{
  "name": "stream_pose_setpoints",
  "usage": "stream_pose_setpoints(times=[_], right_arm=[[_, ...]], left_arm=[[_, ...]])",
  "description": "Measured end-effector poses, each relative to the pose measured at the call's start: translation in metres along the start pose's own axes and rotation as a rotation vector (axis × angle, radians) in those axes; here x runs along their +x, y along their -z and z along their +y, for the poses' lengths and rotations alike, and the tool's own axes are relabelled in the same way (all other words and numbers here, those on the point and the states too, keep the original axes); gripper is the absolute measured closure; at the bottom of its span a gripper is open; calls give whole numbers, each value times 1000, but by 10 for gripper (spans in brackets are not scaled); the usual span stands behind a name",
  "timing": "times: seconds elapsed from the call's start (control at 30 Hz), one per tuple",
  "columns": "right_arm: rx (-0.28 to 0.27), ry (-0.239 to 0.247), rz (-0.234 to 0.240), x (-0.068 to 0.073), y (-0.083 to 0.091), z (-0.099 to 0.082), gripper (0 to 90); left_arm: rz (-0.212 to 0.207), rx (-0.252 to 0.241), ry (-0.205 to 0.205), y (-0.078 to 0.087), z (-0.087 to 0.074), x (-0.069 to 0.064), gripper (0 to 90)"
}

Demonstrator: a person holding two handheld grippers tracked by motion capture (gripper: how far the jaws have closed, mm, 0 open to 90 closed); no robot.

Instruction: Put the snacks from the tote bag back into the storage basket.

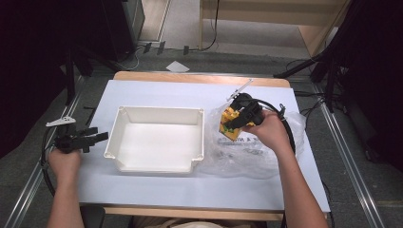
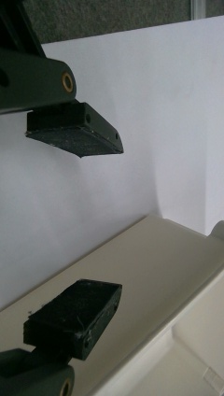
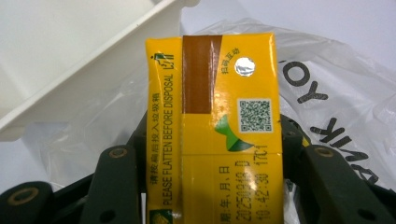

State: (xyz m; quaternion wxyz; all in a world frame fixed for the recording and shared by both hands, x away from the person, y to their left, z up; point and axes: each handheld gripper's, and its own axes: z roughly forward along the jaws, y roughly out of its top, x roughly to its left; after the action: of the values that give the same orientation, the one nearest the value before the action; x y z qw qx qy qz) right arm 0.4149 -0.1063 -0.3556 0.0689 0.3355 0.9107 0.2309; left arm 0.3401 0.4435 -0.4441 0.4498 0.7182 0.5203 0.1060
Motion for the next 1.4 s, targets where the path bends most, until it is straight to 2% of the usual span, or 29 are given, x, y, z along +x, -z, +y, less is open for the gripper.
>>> stream_pose_setpoints(times=[0.63,0.87,1.4], right_arm=[[-27,29,1,4,8,15,516],[-48,45,-1,9,16,22,516],[-73,76,-4,19,27,34,517]], left_arm=[[-1,23,-11,3,-5,0,282],[-1,16,-9,5,-6,0,281],[-8,33,-16,6,-10,-1,280]])
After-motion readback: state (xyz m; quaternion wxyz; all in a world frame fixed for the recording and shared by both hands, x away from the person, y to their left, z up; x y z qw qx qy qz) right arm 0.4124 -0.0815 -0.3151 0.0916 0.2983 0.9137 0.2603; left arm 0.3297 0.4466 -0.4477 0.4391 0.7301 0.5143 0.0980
